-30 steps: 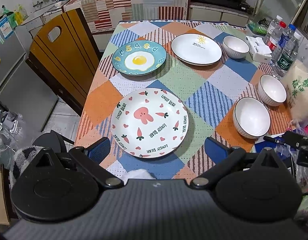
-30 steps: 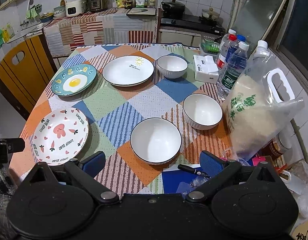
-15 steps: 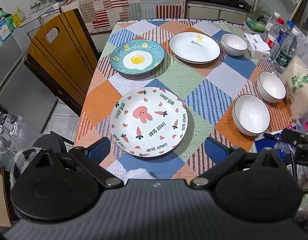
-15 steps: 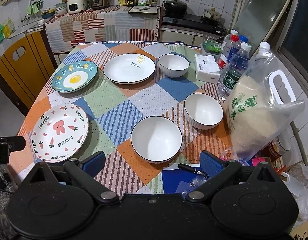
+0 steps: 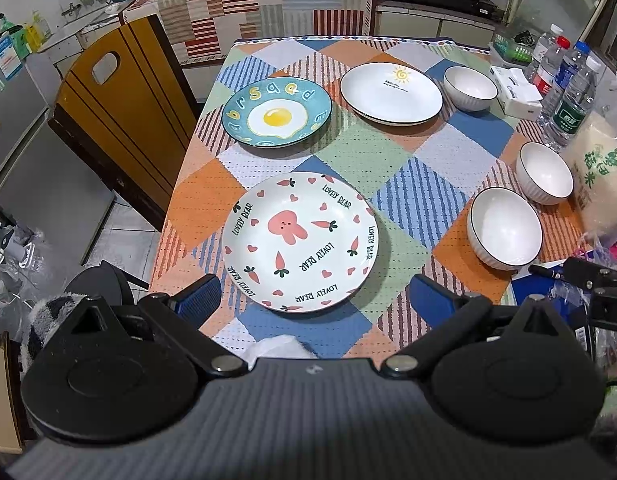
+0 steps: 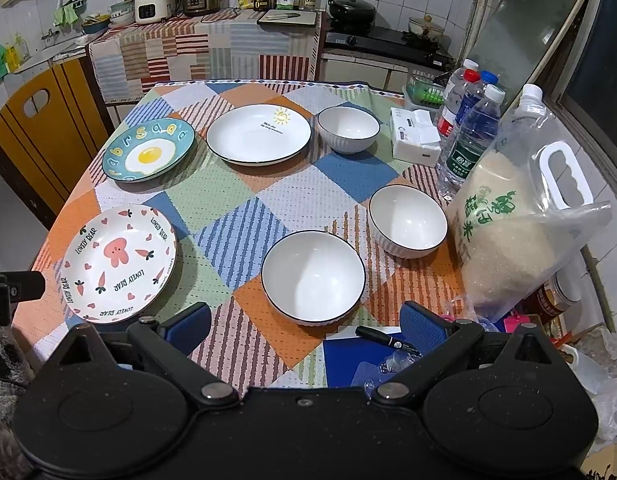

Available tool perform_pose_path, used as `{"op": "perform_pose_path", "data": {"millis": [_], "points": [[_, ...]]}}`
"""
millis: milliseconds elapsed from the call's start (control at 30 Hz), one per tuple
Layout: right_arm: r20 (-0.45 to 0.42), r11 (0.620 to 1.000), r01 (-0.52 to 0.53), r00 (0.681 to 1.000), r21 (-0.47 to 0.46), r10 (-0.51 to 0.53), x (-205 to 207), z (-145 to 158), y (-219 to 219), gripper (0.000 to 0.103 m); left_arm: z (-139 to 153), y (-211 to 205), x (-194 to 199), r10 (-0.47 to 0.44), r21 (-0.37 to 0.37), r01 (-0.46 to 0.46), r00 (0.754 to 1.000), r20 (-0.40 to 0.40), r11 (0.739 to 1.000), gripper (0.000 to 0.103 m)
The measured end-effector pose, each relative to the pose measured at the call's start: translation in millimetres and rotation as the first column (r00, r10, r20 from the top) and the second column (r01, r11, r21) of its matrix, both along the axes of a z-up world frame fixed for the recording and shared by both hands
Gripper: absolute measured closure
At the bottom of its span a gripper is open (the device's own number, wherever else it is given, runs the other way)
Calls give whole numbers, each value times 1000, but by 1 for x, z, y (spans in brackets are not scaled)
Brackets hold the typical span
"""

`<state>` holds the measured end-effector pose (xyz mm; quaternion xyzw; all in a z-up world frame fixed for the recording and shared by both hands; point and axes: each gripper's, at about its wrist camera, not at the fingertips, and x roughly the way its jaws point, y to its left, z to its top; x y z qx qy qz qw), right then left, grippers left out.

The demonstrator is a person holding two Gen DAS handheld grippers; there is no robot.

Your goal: Organize plates and bowls

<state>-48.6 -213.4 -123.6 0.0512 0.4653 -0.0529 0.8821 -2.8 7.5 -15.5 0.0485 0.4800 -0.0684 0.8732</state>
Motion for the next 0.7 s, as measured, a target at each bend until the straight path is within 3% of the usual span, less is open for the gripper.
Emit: {"op": "perform_pose_path", "data": {"millis": [700], "points": [[-15,1000,-7,1000,-5,7,1,-10,-4,1,-6,-5,-1,-10,3,10,1000,-19,1000,2]]}}
